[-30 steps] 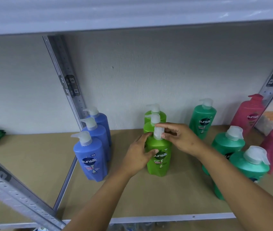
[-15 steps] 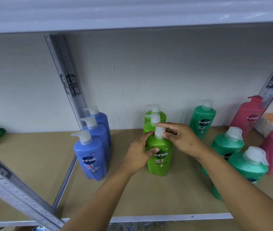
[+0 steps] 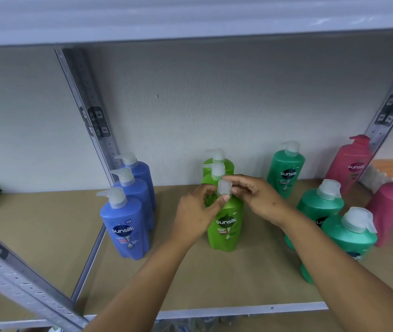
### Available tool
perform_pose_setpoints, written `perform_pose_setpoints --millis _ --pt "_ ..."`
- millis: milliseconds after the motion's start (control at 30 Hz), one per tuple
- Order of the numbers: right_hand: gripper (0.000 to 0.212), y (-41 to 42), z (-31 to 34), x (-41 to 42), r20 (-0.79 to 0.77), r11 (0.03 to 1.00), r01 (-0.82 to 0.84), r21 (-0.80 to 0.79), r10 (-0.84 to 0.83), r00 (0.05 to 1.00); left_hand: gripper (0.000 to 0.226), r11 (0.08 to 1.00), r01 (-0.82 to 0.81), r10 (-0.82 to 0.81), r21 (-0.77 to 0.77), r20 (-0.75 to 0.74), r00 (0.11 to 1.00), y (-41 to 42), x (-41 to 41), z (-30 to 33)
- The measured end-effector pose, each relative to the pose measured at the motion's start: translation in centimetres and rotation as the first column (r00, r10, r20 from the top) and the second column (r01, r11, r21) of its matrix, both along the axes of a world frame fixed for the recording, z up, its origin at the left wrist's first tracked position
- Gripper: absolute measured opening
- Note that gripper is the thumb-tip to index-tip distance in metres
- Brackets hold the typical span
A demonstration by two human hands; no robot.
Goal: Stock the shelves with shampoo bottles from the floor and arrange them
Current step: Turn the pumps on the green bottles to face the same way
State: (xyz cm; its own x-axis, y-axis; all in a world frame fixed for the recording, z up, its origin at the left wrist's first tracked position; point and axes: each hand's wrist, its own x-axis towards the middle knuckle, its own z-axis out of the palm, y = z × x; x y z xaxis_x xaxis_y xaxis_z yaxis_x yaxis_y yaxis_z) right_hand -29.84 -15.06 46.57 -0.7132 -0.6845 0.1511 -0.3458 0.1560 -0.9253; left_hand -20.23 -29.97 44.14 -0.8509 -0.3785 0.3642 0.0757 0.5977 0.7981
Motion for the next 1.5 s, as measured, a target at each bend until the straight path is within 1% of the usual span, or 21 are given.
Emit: perform_pose_setpoints --millis 67,167,233,300,400,567,667,800,933,1033,1100,1167,1233,1333,1500 --pt "0.035 -0.1 0.0 0.0 0.001 1.000 0.000 -0.014 0.000 1.000 0.039 1.000 -0.013 0.013 -0.011 -0.004 1.000 0.0 0.0 0.1" --pt "0.029 -0.2 -0.1 0.1 0.008 0.999 0.017 -0.044 -0.016 1.000 0.047 1.000 -0.007 0.008 0.023 -0.019 1.000 -0.2 0.0 -0.1" --pt "0.027 -0.2 -0.3 0.1 0.005 0.998 0.027 -0.059 -0.027 1.000 0.048 0.999 0.002 -0.001 0.046 -0.019 1.000 -0.5 0.1 -0.4" --pt "0.025 -0.3 -0.3 0.2 0.006 0.997 0.033 -0.068 -0.033 0.999 0.041 0.998 0.000 0.001 0.060 -0.003 1.000 -0.6 0.2 -0.3" --pt "0.023 -0.3 -0.5 0.1 0.005 0.997 0.053 -0.063 -0.053 0.999 0.021 0.997 0.002 -0.002 0.071 -0.005 1.000 -0.8 0.2 0.1" --pt "0.038 -0.2 -0.7 -0.2 0.030 0.999 0.017 -0.041 -0.016 0.999 0.013 0.996 0.024 -0.021 0.089 -0.034 0.999 -1.1 0.3 0.1" --pt "0.035 -0.1 -0.7 -0.2 0.037 0.999 0.012 -0.040 -0.011 0.999 0.008 0.994 0.038 -0.033 0.106 -0.045 0.998 -1.2 0.2 0.1" --pt "0.026 -0.4 -0.7 -0.2 0.010 0.999 0.026 -0.041 -0.026 1.000 0.011 0.994 0.025 -0.022 0.102 -0.030 0.999 -1.5 -0.1 0.0" --pt "0.021 -0.7 -0.7 0.0 -0.008 0.997 0.054 -0.053 -0.054 0.998 0.013 0.992 0.031 -0.028 0.123 -0.024 0.999 -1.7 -0.4 0.0" --pt "0.024 -0.6 -0.7 -0.1 0.006 0.997 0.053 -0.053 -0.053 0.999 0.009 0.983 0.043 -0.039 0.180 -0.031 0.999 -2.0 -0.6 -0.1" --pt "0.031 -0.4 -0.7 -0.2 0.007 0.999 0.032 -0.035 -0.031 0.999 0.008 0.974 0.058 -0.053 0.217 -0.028 0.998 -2.1 -0.6 -0.2" --pt "0.035 -0.4 -0.7 -0.2 0.008 0.999 0.022 -0.025 -0.022 1.000 0.008 0.982 0.072 -0.067 0.175 -0.034 0.997 -2.3 -0.7 -0.4" --pt "0.032 -0.4 -0.7 -0.1 0.010 0.999 0.028 -0.036 -0.028 1.000 0.009 0.987 0.075 -0.070 0.141 -0.044 0.997 -2.3 -0.7 -0.5" --pt "0.028 -0.7 -0.6 0.1 -0.011 0.998 0.043 -0.035 -0.044 0.999 0.012 0.981 0.080 -0.073 0.180 -0.044 0.996 -2.4 -0.8 -0.5" --pt "0.030 -0.7 -0.5 0.1 -0.002 0.998 0.048 -0.044 -0.049 0.999 0.019 0.974 0.088 -0.082 0.208 -0.041 0.996 -2.5 -1.0 -0.5"
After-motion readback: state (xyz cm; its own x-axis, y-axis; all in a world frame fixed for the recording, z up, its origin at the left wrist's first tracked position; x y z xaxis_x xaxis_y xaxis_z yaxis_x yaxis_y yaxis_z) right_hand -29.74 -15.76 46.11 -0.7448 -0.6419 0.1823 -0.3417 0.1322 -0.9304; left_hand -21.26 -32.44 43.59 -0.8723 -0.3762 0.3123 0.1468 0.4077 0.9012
